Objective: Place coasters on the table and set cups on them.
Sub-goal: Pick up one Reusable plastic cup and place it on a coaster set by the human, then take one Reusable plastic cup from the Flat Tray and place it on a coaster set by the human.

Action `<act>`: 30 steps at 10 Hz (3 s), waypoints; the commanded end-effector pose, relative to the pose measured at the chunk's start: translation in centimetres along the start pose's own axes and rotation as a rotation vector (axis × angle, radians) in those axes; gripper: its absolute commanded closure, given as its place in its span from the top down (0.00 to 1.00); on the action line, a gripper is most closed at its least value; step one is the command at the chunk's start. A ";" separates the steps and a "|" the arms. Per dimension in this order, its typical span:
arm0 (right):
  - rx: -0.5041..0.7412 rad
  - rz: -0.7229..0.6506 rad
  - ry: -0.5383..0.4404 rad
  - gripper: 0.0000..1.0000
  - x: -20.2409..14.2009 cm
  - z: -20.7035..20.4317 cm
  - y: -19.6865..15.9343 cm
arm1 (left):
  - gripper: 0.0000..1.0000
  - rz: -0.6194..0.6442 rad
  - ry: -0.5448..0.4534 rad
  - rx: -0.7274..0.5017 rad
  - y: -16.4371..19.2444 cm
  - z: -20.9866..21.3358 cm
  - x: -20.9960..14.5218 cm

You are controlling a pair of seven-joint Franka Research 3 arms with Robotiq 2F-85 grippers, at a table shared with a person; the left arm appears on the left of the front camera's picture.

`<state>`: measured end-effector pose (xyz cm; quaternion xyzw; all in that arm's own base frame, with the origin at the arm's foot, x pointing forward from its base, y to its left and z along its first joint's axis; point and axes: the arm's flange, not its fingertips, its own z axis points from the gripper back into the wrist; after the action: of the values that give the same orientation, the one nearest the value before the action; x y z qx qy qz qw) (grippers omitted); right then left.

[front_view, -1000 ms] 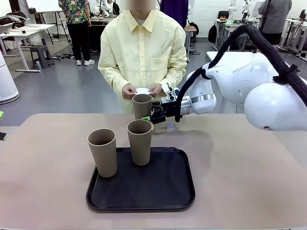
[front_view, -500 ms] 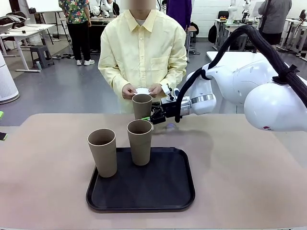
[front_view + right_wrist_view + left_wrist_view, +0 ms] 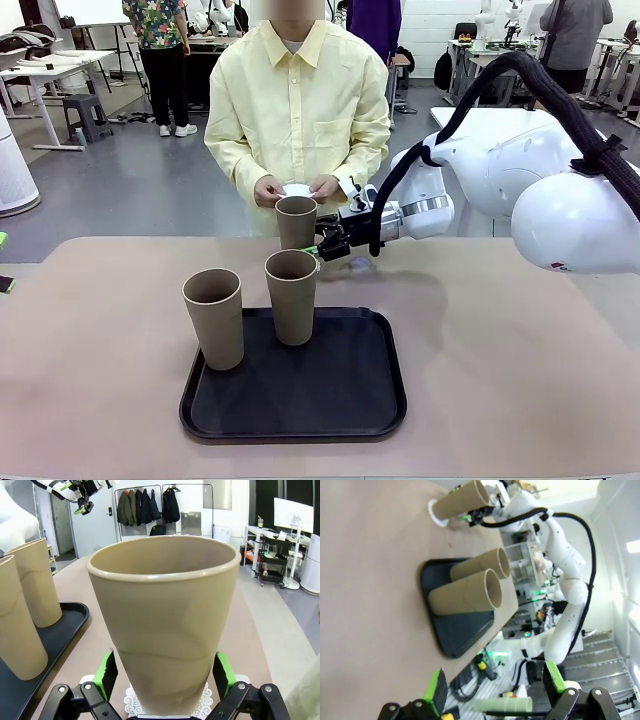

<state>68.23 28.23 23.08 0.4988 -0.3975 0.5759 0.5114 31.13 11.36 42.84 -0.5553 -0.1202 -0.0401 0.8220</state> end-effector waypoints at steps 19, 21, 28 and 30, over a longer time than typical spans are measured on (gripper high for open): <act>-0.697 -0.436 0.745 1.00 18.8 13.9 23.8 | 1.00 -0.015 0.000 -0.007 0.0 0.1 0.0; -0.733 -0.555 0.868 1.00 19.8 13.1 25.1 | 1.00 -0.015 0.000 -0.007 0.0 0.1 0.0; -0.767 -0.648 0.983 1.00 19.9 12.9 25.8 | 1.00 -0.015 0.000 -0.007 0.0 0.1 0.0; -0.767 -0.648 0.983 1.00 19.9 12.9 25.8 | 1.00 -0.015 0.000 -0.007 0.0 0.1 0.0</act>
<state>45.56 15.42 46.72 0.0589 -0.1175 0.3686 0.9202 31.17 11.38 42.87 -0.5550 -0.1201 -0.0403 0.8222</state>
